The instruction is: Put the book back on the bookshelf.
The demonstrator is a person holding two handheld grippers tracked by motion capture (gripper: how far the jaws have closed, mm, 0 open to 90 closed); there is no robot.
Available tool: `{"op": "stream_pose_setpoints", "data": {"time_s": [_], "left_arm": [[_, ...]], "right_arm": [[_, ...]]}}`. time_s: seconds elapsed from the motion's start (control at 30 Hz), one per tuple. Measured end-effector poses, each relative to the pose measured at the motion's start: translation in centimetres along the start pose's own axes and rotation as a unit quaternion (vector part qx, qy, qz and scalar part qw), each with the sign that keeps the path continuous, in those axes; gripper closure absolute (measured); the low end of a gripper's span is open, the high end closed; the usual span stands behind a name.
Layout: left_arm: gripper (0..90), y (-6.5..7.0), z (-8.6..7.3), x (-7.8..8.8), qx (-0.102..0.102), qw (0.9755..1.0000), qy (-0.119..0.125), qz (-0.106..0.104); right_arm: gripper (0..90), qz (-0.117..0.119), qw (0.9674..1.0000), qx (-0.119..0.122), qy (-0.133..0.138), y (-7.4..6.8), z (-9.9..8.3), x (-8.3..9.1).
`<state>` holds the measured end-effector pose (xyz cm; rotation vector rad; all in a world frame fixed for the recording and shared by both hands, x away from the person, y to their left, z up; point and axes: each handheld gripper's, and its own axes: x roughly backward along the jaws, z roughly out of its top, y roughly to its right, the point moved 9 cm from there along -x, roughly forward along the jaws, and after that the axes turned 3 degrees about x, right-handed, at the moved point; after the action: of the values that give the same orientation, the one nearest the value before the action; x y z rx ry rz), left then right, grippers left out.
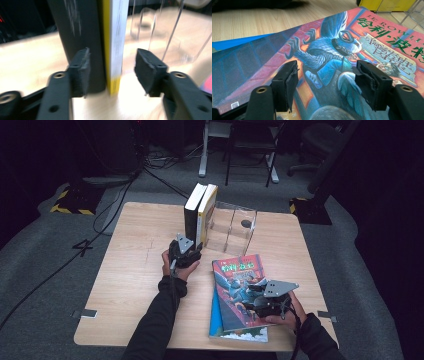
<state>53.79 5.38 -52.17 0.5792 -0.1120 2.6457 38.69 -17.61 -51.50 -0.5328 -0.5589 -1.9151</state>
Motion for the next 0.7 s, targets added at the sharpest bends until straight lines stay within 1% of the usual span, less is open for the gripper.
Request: {"op": "stream_pose_setpoints", "data": {"time_s": [0.03,0.07,0.13,0.2,0.23,0.27,0.3,0.33,0.37,0.4,0.47,0.5,0.57,0.6,0.7], "left_arm": [[54.0,-0.1,-0.4,-0.1,0.001,1.0000,-0.008,0.000],[56.9,-0.1,-0.8,-0.2,0.005,0.9998,-0.016,-0.006],[61.3,-0.1,-1.1,-0.5,0.004,0.9996,-0.026,-0.007],[70.5,0.3,-1.3,-0.9,-0.014,0.9991,-0.036,-0.016],[71.0,0.6,-1.3,-1.1,-0.020,0.9988,-0.041,-0.017],[71.9,0.6,-1.3,-1.1,-0.020,0.9988,-0.041,-0.017],[71.9,0.8,-1.3,-1.4,-0.028,0.9983,-0.049,-0.015],[73.6,0.6,-1.2,-1.7,-0.033,0.9979,-0.056,-0.001],[75.8,0.6,-1.2,-2.0,-0.027,0.9979,-0.059,-0.001],[74.6,0.6,-1.1,-2.1,-0.020,0.9979,-0.061,-0.005],[73.3,0.5,-0.9,-2.4,-0.020,0.9980,-0.059,-0.004],[73.0,0.5,-0.9,-2.6,-0.019,0.9981,-0.059,-0.008],[72.8,0.5,-0.7,-2.7,-0.026,0.9977,-0.062,-0.004],[72.9,0.5,-0.7,-2.8,-0.027,0.9976,-0.064,-0.006],[73.4,0.4,-0.5,-3.1,-0.022,0.9975,-0.066,-0.003]], "right_arm": [[35.7,0.000,1.0000,0.000,0.000,0.0,0.0,0.0],[35.7,0.000,1.0000,-0.001,0.000,0.0,0.0,0.0],[35.7,-0.001,1.0000,-0.002,0.000,0.0,0.0,0.0],[35.7,0.000,1.0000,-0.003,0.001,0.0,0.0,-0.1],[35.6,0.001,1.0000,-0.003,0.001,0.0,0.0,-0.1],[35.6,0.001,1.0000,-0.004,0.001,0.0,0.0,-0.1],[35.6,0.001,1.0000,-0.004,0.001,0.0,0.0,-0.1],[35.5,0.002,1.0000,-0.005,0.001,0.0,0.0,-0.1],[35.5,0.002,1.0000,-0.006,0.001,0.0,0.0,-0.1],[35.5,0.002,1.0000,-0.006,0.001,0.0,0.0,-0.1],[35.6,0.002,1.0000,-0.005,0.002,0.0,0.0,-0.1],[35.7,0.002,1.0000,-0.005,0.002,0.0,0.0,-0.1],[35.6,0.003,1.0000,-0.006,0.002,0.0,-0.1,0.0],[35.2,0.004,1.0000,-0.006,0.003,0.1,-0.1,-0.1],[35.3,0.004,1.0000,-0.006,0.003,0.1,-0.1,-0.1]]}}
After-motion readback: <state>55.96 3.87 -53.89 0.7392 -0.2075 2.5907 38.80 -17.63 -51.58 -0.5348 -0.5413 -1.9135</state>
